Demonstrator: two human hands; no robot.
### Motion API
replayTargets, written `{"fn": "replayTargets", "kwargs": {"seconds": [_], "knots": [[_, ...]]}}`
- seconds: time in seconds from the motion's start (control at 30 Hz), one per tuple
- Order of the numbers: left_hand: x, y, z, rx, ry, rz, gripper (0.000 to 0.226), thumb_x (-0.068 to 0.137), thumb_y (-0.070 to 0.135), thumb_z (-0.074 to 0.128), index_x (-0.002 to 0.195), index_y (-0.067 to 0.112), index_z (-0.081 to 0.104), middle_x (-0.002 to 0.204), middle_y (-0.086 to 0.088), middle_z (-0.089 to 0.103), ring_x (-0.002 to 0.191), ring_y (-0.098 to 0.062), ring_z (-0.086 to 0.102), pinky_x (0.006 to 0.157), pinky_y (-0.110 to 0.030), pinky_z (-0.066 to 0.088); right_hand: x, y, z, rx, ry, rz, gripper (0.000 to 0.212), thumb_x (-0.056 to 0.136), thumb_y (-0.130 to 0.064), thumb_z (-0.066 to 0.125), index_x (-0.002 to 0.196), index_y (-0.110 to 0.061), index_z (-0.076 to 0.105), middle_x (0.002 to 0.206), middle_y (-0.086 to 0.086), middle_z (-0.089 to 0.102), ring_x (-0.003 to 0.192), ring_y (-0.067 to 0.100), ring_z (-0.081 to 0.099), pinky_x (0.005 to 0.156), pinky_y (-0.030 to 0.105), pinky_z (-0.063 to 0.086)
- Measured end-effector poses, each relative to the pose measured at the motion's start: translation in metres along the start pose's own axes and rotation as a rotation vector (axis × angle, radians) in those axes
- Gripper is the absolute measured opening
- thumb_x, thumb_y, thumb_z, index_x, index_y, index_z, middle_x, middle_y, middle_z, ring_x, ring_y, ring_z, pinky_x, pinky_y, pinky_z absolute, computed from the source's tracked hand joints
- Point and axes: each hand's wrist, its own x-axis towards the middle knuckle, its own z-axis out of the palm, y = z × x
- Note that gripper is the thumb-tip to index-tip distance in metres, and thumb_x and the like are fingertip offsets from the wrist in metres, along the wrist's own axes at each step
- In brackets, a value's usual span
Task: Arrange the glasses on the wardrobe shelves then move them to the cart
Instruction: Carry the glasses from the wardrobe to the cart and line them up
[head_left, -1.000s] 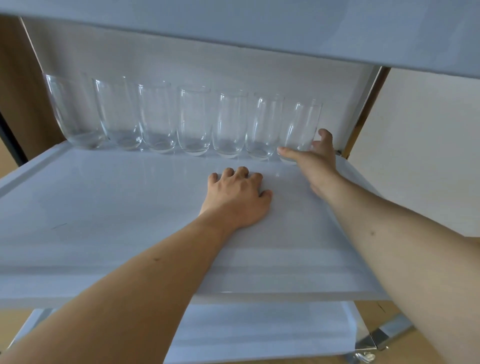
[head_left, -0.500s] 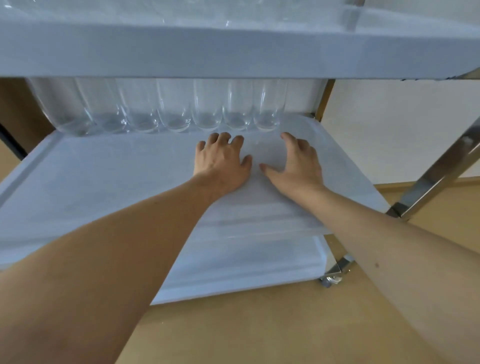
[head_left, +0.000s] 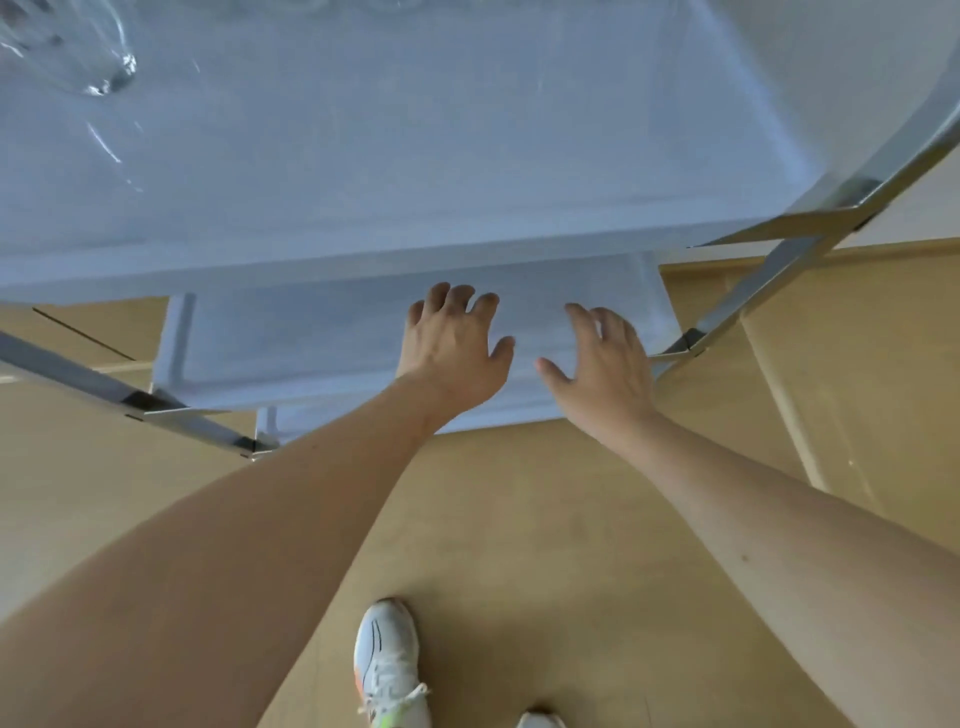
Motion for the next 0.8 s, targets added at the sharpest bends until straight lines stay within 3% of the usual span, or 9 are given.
{"fn": "replayTargets", "kwargs": {"seconds": [0.43,0.8], "knots": [[-0.129,0.09,-0.141,-0.048,-0.157,-0.02,0.056,0.099,0.043,0.054,0.147,0.017,0.045,0.154,-0.009,0.042,0.147,-0.031,0.027,0.117,-0.046,0.028,-0.127,-0.036,-0.151,0.066,-0.111,0.088,0.066,0.099,-0.05,0.053,0.155,-0.023,0.03,0.155,0.01,0.036,0.142,0.031,0.032,0.116,0.046,0.031],[-0.126,0.207,-0.318,-0.022,0.018,0.175,0.057,0.099,0.041,0.055,0.149,0.016,0.043,0.156,-0.01,0.038,0.147,-0.031,0.025,0.117,-0.045,0.026,-0.176,-0.05,-0.342,0.156,0.096,0.125,0.064,0.095,-0.046,0.058,0.151,-0.021,0.038,0.144,0.005,0.045,0.135,0.028,0.04,0.111,0.044,0.035]]}}
